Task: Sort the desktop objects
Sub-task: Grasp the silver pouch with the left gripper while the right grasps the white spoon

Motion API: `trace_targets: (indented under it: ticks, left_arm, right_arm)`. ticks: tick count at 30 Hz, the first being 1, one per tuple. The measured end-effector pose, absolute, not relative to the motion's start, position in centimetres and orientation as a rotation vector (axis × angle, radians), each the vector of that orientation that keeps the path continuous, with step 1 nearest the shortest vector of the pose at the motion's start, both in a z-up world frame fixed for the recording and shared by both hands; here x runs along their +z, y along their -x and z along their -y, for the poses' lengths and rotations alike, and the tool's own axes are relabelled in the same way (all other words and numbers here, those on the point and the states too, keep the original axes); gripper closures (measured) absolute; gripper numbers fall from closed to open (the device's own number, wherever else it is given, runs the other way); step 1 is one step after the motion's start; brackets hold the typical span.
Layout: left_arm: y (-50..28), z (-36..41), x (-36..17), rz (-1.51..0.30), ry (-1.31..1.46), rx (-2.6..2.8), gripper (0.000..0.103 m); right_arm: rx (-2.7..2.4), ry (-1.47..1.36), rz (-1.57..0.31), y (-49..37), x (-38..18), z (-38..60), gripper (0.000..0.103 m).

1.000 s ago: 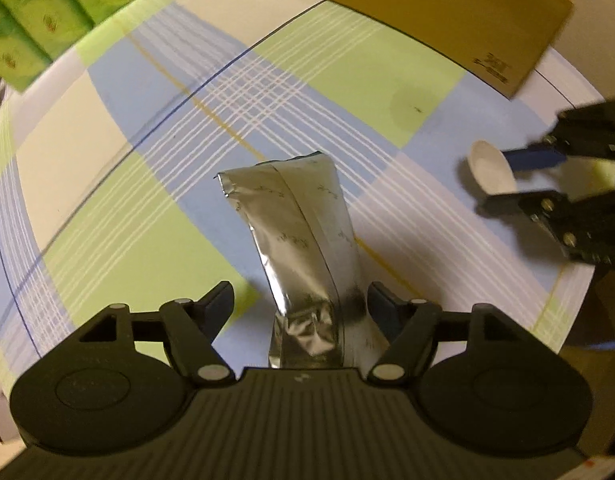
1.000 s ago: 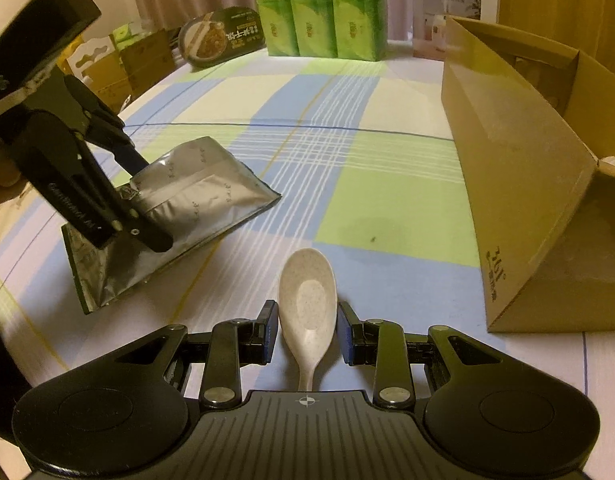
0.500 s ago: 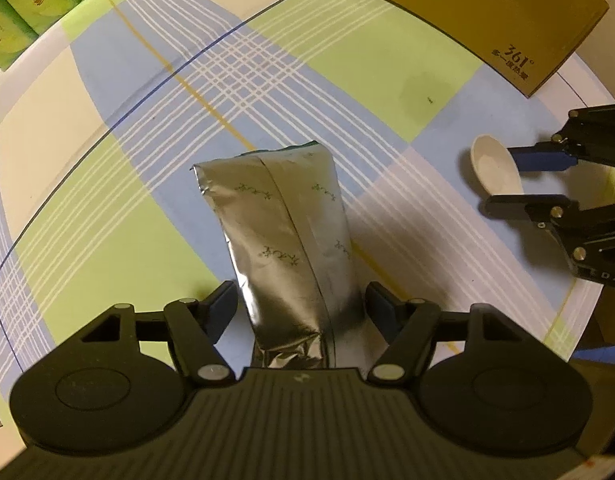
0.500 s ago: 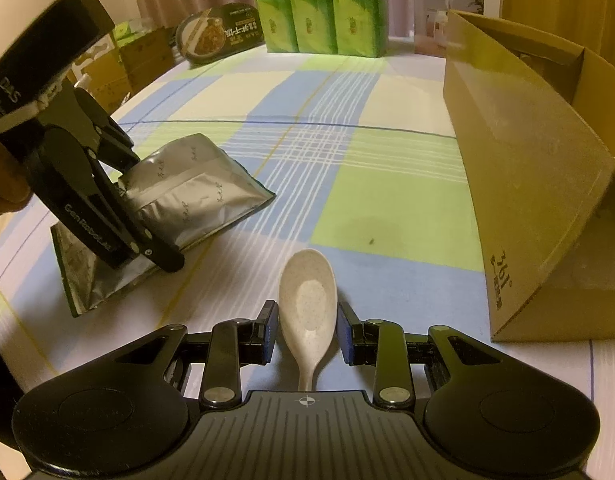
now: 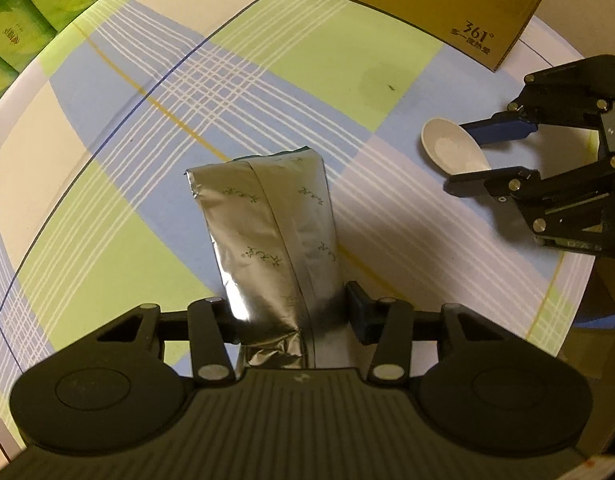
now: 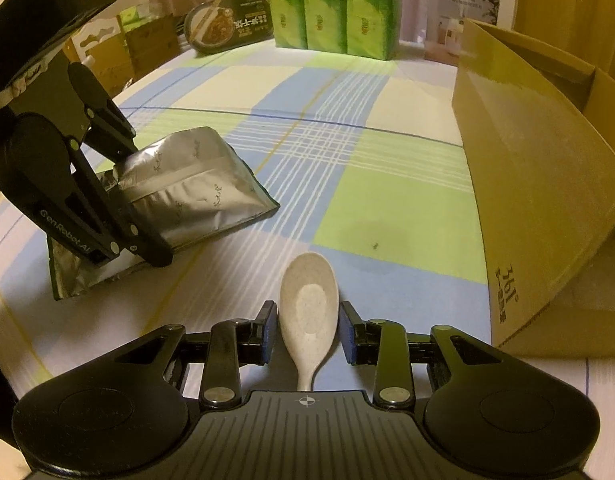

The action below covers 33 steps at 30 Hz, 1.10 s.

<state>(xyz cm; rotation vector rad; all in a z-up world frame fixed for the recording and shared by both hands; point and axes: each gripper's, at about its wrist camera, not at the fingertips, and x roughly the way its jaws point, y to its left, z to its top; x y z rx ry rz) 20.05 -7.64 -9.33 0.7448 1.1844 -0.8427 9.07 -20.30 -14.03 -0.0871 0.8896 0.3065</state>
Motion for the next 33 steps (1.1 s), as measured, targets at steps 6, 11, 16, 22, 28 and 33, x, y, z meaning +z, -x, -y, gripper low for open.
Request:
trace_targets:
  ticks: [6, 11, 16, 22, 28, 33]
  left_arm:
    - [-20.2, 7.6, -9.4, -1.181, -0.750, -0.843, 0.052]
    - [-20.4, 7.5, -9.5, -1.180, -0.745, -0.835, 0.043]
    - [-20.7, 7.4, -9.5, -1.186, -0.725, -0.834, 0.040]
    - [-21.0, 7.4, -9.5, -1.207, -0.697, -0.865, 0.054]
    - [-20.0, 7.8, -9.3, -1.169, -0.775, -0.887, 0.062]
    - [-19.2, 7.7, -9.0, -1.154, -0.828, -0.920, 0.066]
  right_arm:
    - [0.333, 0.142, -0.884, -9.2, -14.2, 19.9, 0.067]
    - [0.367, 0.163, -0.885, -9.3, -14.1, 20.1, 0.075]
    - [0.385, 0.169, -0.879, -9.0, -14.1, 20.5, 0.076]
    - [0.410, 0.198, -0.881, -8.5, -13.9, 20.7, 0.076]
    - [0.441, 0.234, -0.884, -8.0, -13.6, 20.9, 0.076]
    - [0.463, 0.275, -0.881, -7.7, -13.4, 21.0, 0.076]
